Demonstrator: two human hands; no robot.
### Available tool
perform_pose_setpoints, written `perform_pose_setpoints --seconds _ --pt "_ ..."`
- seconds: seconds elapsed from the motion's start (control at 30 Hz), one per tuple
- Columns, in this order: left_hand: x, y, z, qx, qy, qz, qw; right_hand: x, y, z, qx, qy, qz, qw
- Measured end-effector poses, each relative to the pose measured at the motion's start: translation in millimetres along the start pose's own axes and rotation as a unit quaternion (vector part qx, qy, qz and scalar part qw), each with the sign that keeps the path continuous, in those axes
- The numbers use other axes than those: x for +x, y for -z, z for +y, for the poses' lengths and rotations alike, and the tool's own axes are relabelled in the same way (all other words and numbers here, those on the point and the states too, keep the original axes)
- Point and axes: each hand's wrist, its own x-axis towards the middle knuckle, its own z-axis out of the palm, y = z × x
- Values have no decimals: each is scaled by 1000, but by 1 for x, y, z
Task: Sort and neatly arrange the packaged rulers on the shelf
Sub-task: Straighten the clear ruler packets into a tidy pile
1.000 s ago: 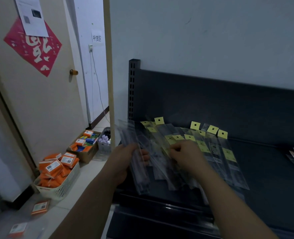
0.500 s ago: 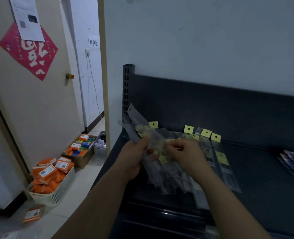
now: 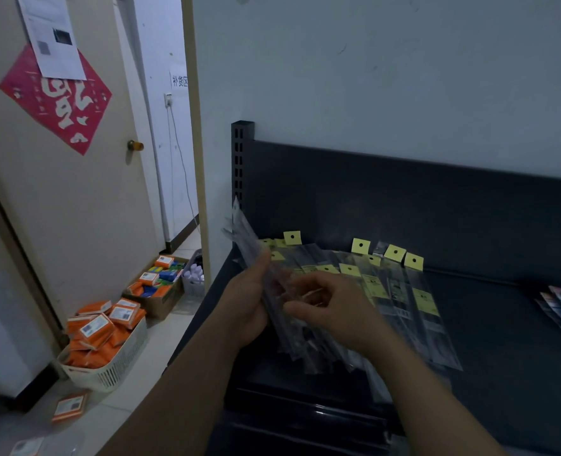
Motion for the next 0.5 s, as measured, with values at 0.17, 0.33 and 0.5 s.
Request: perform_pose_setpoints --seconds 0.17,0.33,0.5 --pt "3 4 3 -22 6 -6 1000 4 0 0 2 -11 -40 999" --pt "9 10 5 -45 -9 8 999 8 0 2 26 -26 -82 996" --pt "11 4 5 -51 -17 25 998 15 1 0 -39 -15 -34 999"
